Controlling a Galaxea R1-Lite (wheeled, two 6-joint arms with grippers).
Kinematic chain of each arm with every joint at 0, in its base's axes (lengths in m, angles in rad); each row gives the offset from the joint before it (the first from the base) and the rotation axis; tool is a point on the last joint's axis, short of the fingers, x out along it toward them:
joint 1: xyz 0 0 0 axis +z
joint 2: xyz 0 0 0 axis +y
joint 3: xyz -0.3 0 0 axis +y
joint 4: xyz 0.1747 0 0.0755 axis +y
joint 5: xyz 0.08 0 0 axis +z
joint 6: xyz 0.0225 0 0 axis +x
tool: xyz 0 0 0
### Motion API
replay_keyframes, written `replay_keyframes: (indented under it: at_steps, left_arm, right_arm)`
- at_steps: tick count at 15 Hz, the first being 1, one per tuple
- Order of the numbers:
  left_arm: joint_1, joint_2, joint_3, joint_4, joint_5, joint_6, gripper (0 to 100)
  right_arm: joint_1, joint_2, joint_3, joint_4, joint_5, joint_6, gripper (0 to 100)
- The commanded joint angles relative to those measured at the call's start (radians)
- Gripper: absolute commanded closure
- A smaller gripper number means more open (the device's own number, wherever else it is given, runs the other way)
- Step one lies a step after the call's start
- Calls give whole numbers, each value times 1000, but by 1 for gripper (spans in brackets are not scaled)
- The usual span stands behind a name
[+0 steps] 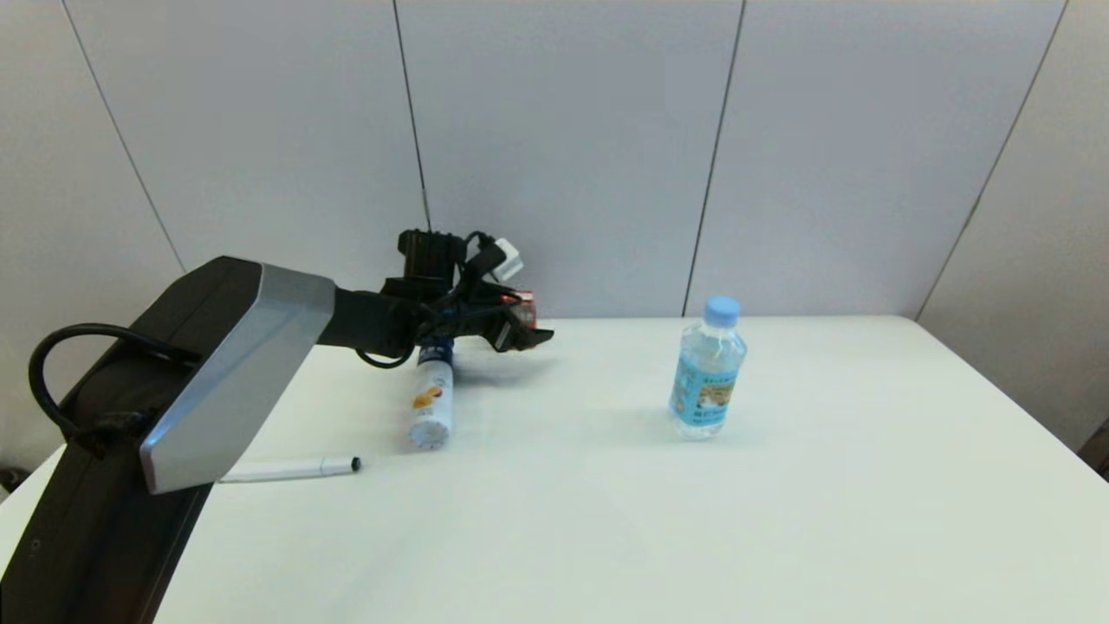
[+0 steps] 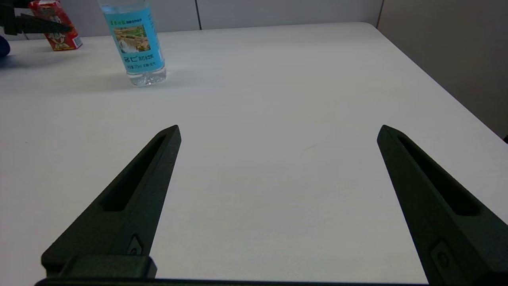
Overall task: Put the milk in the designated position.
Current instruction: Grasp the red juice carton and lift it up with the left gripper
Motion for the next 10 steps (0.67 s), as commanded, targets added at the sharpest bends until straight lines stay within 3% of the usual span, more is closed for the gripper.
replay_keyframes:
  at_steps: [1, 10]
  left_arm:
    - [-1, 6, -4, 7, -3, 3, 100]
    - [0, -19, 1, 50, -3, 3, 100]
  right_arm:
    - [1, 1, 0, 0, 0, 0, 0]
    - [0, 1, 0, 0, 0, 0, 0]
